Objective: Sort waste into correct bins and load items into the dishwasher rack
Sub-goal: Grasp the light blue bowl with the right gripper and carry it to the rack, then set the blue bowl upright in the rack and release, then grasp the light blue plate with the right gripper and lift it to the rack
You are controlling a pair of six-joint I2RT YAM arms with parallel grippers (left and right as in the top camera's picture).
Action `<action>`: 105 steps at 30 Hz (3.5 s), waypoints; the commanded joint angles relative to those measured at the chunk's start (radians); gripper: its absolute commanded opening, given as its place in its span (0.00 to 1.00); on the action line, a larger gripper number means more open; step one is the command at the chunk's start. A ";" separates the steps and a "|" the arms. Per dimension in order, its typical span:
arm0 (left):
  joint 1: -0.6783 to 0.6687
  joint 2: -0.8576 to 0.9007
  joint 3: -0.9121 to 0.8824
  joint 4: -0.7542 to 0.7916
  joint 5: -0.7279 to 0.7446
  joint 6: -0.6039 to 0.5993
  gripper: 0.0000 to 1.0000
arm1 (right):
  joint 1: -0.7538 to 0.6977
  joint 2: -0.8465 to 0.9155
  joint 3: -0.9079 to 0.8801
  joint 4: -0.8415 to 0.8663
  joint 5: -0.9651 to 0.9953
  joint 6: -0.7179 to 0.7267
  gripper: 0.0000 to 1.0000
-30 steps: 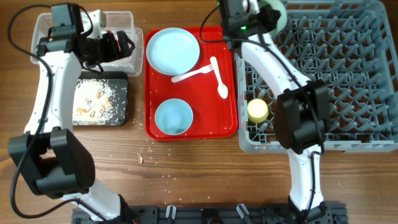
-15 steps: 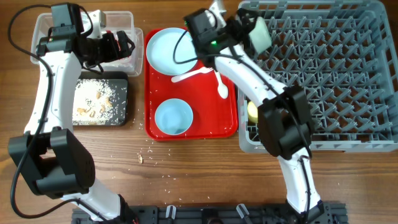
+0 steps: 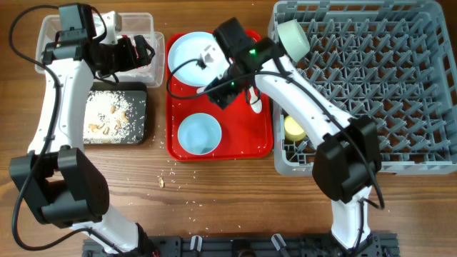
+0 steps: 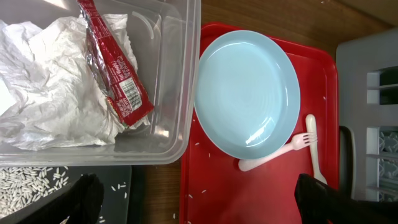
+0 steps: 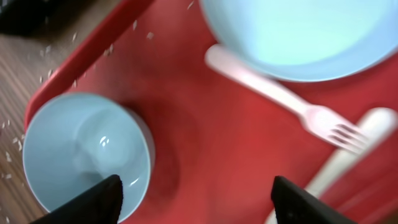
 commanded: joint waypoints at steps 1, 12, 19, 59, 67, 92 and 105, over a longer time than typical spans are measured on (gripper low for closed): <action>0.004 -0.013 0.005 0.003 -0.005 0.008 1.00 | 0.024 0.076 -0.065 0.002 -0.056 -0.099 0.68; 0.004 -0.013 0.005 0.003 -0.005 0.008 1.00 | 0.039 0.131 -0.083 -0.004 0.050 -0.043 0.04; 0.004 -0.013 0.005 0.003 -0.005 0.008 1.00 | -0.063 -0.039 0.050 -0.127 0.163 0.182 0.04; 0.004 -0.013 0.005 0.003 -0.005 0.008 1.00 | -0.159 -0.032 0.000 -0.425 1.278 0.610 0.04; 0.004 -0.013 0.005 0.003 -0.005 0.008 1.00 | -0.138 -0.030 -0.066 -0.393 1.227 0.593 0.04; 0.004 -0.013 0.005 0.003 -0.005 0.008 1.00 | -0.125 -0.030 -0.068 -0.295 1.184 0.315 0.04; 0.004 -0.013 0.005 0.003 -0.005 0.008 1.00 | -0.019 -0.044 -0.056 -0.401 0.977 0.323 0.70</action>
